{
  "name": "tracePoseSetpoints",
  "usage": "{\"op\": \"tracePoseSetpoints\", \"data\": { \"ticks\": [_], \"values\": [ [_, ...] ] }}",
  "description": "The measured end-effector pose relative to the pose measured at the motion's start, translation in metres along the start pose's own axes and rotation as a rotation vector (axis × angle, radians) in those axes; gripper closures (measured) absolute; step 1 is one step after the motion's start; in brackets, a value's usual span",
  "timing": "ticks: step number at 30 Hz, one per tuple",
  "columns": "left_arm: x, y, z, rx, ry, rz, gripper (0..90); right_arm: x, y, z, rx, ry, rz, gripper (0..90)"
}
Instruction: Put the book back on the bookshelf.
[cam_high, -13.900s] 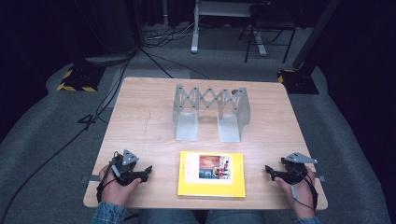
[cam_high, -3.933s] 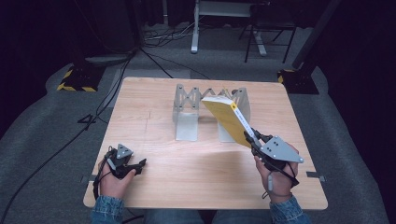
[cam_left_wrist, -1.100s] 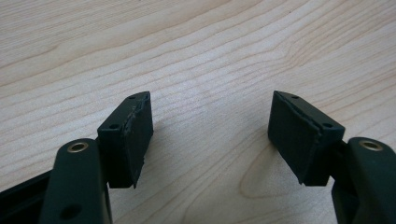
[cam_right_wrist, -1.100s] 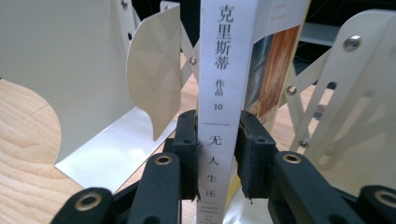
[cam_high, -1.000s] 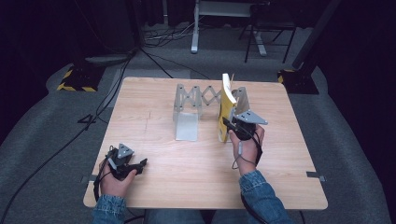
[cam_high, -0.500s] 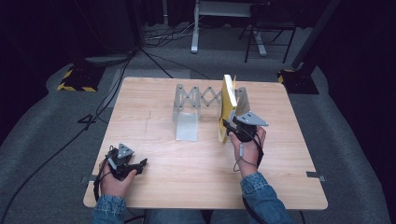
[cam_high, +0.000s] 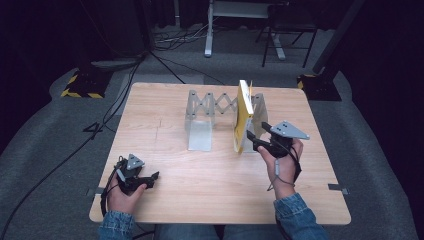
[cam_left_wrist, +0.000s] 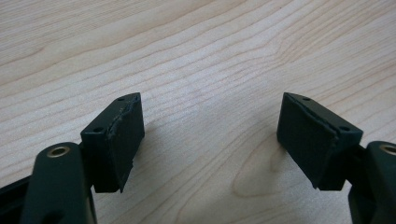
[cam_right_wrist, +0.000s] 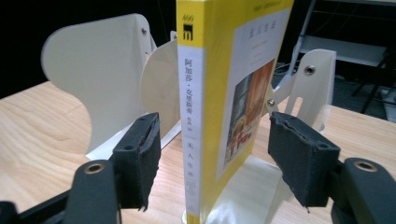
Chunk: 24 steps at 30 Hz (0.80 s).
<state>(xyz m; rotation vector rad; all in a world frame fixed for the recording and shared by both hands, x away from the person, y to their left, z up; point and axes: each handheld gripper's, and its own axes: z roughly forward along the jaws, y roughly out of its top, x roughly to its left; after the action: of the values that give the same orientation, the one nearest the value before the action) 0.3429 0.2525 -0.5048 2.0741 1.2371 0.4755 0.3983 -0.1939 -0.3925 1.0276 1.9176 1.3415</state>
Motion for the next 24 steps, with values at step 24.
{"op": "tracePoseSetpoints", "data": {
  "ticks": [24],
  "values": [
    [0.0,0.0,0.0,0.001,-0.001,0.007,23.1,-0.048,-0.028,-0.079,0.094,0.091,-0.022,24.5]
  ]
}}
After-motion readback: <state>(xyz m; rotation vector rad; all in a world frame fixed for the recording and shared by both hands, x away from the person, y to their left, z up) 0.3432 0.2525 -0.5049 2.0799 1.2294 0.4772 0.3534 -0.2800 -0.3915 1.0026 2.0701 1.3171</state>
